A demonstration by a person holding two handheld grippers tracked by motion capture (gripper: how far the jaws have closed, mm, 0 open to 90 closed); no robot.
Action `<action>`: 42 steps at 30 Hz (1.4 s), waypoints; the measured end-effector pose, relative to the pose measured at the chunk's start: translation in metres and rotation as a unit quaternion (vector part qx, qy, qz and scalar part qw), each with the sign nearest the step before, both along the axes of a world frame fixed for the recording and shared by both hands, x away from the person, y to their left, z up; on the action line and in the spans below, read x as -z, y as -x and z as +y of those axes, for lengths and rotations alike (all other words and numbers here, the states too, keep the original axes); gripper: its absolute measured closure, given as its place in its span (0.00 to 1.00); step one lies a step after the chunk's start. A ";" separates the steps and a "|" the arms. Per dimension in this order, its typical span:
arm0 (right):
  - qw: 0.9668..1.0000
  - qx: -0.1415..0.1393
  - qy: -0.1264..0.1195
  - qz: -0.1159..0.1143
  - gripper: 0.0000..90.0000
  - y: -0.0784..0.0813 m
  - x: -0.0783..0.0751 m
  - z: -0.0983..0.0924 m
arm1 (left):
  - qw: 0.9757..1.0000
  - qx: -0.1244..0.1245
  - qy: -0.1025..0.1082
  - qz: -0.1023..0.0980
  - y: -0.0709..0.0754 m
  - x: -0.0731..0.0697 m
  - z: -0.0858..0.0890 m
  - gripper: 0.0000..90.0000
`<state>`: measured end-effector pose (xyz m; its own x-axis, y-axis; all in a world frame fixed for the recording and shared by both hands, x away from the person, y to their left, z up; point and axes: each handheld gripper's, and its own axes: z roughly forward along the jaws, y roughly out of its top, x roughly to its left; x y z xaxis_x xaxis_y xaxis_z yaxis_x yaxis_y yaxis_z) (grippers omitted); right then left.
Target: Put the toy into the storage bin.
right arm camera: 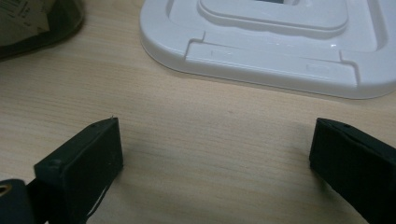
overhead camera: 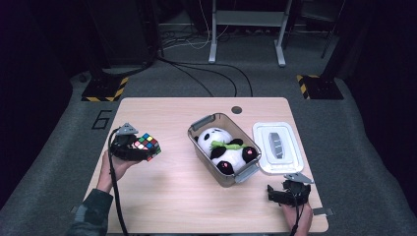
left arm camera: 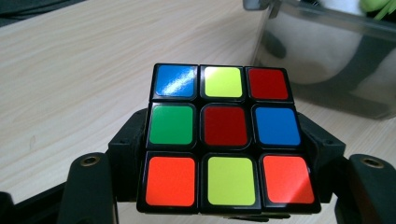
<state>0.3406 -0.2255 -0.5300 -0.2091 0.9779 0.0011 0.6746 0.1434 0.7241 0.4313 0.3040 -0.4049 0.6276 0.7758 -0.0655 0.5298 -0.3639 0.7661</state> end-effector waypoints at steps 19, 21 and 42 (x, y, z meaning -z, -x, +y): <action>1.000 0.000 0.000 0.000 0.02 0.000 0.000 0.000 | 0.999 0.033 0.009 -0.013 -0.013 -0.033 -0.044 0.37; 1.000 0.000 0.000 0.000 0.02 0.000 0.000 0.000 | 0.999 0.038 0.010 -0.016 -0.016 -0.036 -0.053 0.36; 1.000 -0.001 0.000 0.000 0.02 0.000 0.000 0.000 | 0.997 0.069 0.021 -0.014 -0.032 -0.047 -0.112 0.37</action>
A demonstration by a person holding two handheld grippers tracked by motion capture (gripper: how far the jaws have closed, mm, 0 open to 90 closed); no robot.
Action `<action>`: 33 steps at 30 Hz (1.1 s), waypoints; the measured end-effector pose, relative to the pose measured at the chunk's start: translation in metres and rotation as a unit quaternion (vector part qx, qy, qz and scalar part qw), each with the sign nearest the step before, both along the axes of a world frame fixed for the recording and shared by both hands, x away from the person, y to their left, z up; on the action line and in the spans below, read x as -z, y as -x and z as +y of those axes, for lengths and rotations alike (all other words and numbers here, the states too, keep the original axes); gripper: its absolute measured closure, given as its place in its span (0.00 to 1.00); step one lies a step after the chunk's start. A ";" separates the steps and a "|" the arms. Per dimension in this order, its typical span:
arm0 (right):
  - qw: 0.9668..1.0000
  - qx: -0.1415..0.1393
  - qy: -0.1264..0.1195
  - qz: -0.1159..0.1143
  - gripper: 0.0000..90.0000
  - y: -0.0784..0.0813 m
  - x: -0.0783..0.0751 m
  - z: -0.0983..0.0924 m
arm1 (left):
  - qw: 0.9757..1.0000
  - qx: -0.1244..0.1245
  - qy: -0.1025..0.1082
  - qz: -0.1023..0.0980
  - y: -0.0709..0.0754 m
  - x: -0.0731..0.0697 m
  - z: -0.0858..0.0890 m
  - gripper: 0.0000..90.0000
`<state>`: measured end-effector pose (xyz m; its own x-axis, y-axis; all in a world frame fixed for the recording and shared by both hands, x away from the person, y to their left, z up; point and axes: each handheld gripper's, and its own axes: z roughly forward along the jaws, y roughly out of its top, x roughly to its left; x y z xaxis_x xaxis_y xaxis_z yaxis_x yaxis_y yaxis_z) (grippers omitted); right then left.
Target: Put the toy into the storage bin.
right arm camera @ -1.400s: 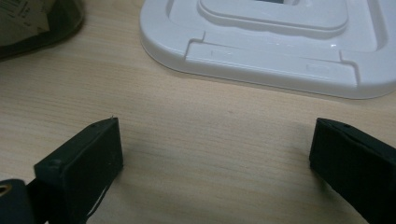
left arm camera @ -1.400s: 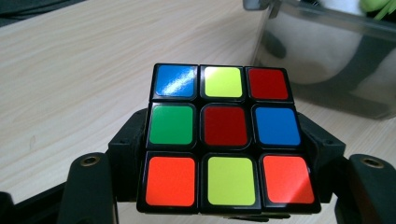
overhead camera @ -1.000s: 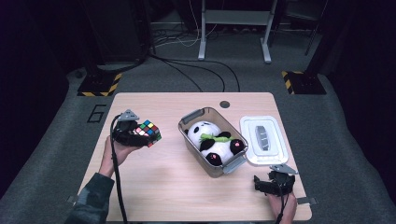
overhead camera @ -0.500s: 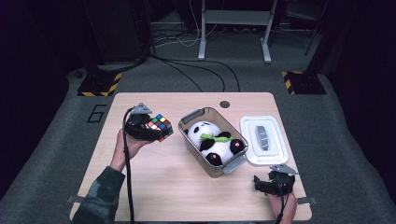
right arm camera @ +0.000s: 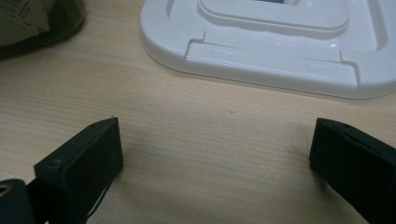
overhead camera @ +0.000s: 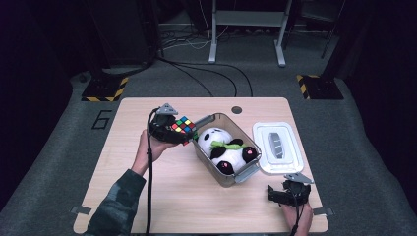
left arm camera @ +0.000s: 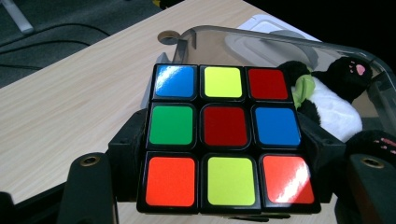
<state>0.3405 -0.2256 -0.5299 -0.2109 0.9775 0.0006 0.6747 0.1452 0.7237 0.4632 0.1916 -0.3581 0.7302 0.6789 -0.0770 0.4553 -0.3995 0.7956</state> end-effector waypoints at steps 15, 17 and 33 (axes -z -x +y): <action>1.000 -0.001 0.000 0.000 0.02 0.000 0.000 0.000 | 1.000 0.024 -0.008 0.008 -0.008 0.004 -0.038 0.36; 1.000 -0.001 0.000 0.000 0.02 0.000 0.000 0.000 | 1.000 0.024 -0.009 0.012 -0.009 0.004 -0.041 0.36; 1.000 -0.002 0.000 0.000 0.02 0.000 0.000 0.000 | 0.999 0.043 -0.014 0.019 -0.021 0.009 -0.085 0.36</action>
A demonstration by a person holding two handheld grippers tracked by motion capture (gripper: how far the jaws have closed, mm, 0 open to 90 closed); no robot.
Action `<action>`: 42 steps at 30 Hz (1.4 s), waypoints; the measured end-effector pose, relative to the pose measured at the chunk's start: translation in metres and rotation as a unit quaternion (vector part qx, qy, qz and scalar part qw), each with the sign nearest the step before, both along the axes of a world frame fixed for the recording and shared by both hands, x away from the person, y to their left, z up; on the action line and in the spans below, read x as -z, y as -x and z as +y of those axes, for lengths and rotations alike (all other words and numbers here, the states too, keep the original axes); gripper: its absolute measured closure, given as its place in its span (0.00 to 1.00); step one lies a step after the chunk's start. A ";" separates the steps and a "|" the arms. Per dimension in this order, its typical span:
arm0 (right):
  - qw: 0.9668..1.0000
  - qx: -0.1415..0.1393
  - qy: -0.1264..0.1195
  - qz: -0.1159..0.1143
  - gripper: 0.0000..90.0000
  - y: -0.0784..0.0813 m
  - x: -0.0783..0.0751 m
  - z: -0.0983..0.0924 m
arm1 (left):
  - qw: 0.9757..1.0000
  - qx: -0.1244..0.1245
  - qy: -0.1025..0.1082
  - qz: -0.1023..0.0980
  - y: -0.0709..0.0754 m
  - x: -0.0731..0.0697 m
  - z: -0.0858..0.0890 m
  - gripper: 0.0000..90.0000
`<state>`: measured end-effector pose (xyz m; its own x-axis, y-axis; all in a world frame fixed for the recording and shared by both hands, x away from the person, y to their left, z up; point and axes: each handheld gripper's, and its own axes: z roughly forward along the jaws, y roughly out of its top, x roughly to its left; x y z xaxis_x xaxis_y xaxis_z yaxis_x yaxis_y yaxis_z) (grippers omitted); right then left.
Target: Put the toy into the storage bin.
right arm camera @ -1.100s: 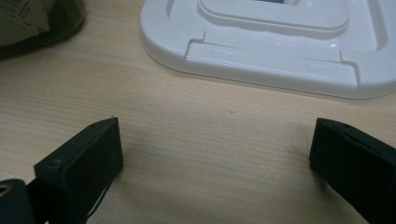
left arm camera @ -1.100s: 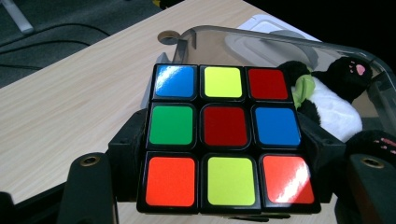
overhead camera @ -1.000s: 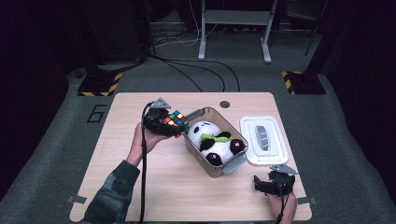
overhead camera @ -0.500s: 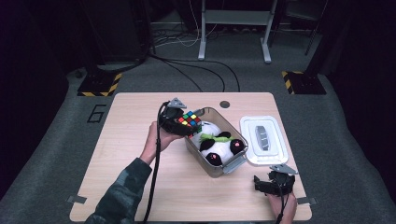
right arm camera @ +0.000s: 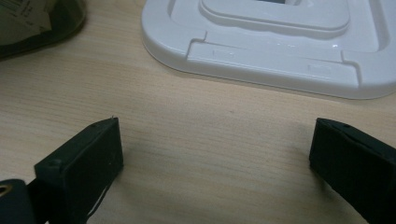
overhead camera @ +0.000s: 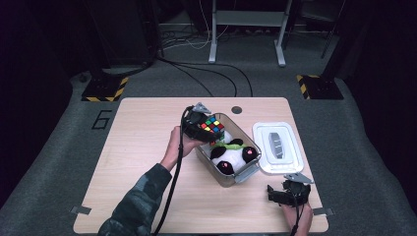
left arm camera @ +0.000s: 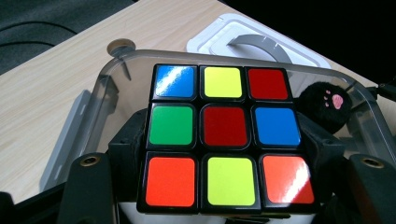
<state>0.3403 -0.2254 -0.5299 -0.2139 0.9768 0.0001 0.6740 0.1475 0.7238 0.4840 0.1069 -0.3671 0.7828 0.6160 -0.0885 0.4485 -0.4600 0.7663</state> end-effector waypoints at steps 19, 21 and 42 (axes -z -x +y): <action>1.000 -0.001 0.000 0.000 0.02 0.000 0.000 0.000 | 0.998 0.015 -0.048 0.022 -0.021 0.015 -0.043 0.37; 1.000 -0.001 -0.001 0.000 0.02 0.000 0.000 0.000 | 0.998 0.013 -0.054 0.022 -0.021 0.017 -0.044 0.37; 1.000 -0.002 -0.001 0.001 0.02 0.000 0.000 0.000 | 0.996 0.011 -0.087 0.017 -0.024 0.023 -0.055 0.37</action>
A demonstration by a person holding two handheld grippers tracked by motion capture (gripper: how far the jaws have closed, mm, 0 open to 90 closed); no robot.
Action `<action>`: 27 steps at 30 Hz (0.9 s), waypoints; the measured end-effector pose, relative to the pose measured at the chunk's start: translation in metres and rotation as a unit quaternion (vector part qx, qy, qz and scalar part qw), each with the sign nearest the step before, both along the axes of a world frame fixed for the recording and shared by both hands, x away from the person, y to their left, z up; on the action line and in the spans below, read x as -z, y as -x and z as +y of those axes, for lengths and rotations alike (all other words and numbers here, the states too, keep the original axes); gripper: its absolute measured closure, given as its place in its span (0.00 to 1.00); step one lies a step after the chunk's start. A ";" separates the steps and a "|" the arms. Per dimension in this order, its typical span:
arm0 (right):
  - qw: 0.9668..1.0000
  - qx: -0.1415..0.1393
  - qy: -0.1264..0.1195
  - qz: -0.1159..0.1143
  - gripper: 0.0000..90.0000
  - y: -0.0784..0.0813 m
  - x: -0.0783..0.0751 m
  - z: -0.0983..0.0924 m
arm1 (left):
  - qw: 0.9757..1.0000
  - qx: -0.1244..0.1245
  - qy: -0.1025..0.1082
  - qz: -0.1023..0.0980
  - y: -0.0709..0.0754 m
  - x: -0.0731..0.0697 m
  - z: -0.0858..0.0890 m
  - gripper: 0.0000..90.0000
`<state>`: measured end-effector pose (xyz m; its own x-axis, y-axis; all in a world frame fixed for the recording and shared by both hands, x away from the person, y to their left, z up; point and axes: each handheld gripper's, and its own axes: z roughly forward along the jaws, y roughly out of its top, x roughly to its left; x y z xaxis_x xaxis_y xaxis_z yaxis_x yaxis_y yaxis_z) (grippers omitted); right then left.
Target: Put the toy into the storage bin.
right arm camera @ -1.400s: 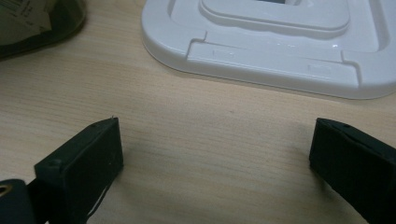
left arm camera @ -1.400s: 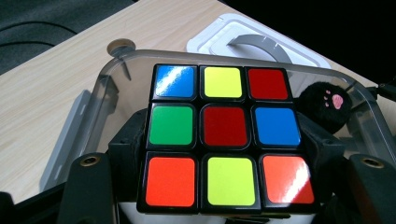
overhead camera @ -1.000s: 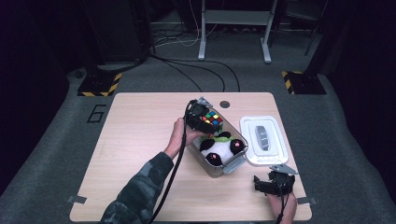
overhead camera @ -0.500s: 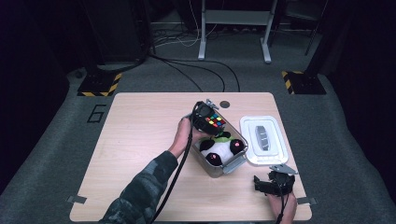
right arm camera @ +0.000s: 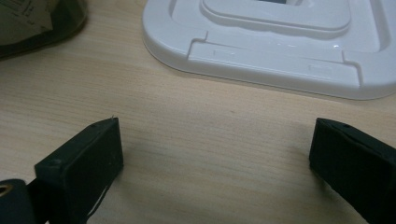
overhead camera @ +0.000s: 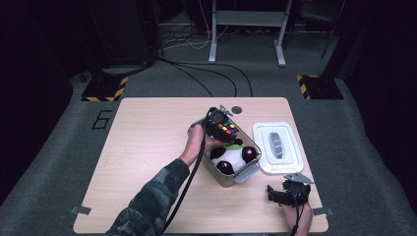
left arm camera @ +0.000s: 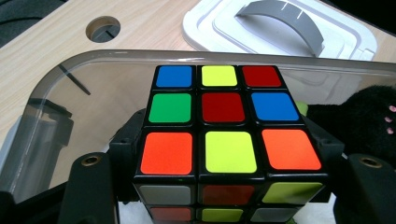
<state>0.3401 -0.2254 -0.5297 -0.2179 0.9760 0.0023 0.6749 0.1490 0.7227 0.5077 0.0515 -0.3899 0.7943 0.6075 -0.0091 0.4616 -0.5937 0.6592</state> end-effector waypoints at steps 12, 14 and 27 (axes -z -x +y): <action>1.000 0.000 0.000 0.000 0.02 0.000 0.000 0.000 | 1.000 0.002 0.005 -0.004 0.006 -0.003 0.003 0.36; 1.000 0.001 0.000 -0.001 0.02 0.000 0.000 0.000 | 1.000 0.004 -0.003 -0.005 0.008 -0.004 0.004 0.37; 1.000 0.000 0.000 0.000 0.02 0.000 0.000 0.000 | 0.999 -0.013 -0.040 0.012 0.001 0.010 -0.012 0.38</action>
